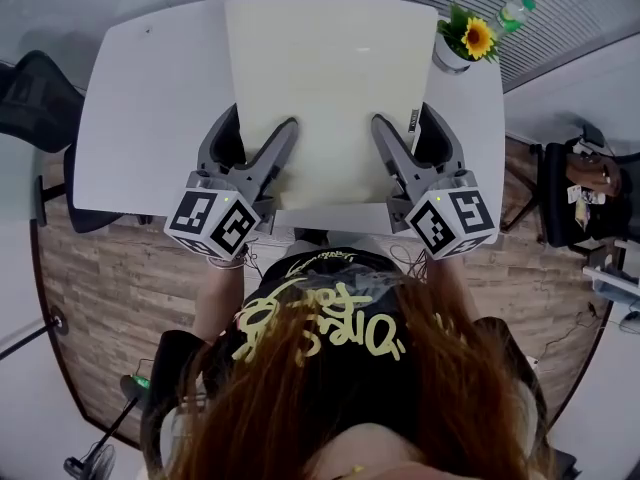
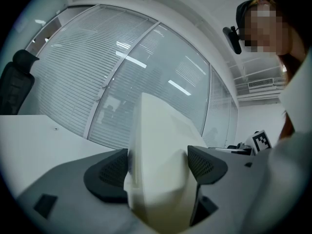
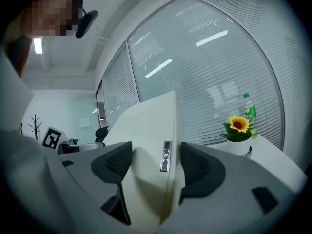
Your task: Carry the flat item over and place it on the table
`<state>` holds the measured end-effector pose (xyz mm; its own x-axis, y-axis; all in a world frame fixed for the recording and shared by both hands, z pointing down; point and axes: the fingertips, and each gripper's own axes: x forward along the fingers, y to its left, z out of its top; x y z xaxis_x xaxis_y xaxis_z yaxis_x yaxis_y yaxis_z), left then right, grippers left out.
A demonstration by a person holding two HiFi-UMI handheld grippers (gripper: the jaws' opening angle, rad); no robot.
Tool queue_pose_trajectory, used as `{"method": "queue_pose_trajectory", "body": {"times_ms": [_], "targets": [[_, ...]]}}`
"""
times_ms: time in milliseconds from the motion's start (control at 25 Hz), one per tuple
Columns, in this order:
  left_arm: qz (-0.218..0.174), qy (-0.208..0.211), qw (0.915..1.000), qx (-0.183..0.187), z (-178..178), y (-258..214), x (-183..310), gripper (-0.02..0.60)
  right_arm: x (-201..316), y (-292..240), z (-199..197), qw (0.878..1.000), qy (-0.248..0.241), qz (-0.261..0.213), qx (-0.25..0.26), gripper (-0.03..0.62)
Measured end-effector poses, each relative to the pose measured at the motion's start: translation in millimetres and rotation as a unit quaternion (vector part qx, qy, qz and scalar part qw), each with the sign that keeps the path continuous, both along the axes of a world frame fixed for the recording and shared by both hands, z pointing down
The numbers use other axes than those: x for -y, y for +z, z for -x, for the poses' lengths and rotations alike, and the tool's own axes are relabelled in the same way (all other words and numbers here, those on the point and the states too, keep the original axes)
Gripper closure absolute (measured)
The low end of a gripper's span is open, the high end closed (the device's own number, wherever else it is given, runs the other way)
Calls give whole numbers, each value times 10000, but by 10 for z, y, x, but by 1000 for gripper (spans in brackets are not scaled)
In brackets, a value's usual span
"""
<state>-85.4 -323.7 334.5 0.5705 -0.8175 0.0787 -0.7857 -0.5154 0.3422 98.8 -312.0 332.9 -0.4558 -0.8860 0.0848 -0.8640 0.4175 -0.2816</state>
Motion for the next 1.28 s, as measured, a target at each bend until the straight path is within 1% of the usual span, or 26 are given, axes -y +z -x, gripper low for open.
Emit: {"method": "queue_pose_trajectory", "body": {"times_ms": [160,480,1280], "targets": [[77,-49,9999,-62,20,75,-3,198,10,52,19,10000,-57,35,-56,289],[272,-98,9996,-19,39,266,46,198,81,243,38,9996,-98,263,-30,289],[607,-160,9979,143,127,614,153,198,209,635,141,9973,-180,713,-51,289]]}}
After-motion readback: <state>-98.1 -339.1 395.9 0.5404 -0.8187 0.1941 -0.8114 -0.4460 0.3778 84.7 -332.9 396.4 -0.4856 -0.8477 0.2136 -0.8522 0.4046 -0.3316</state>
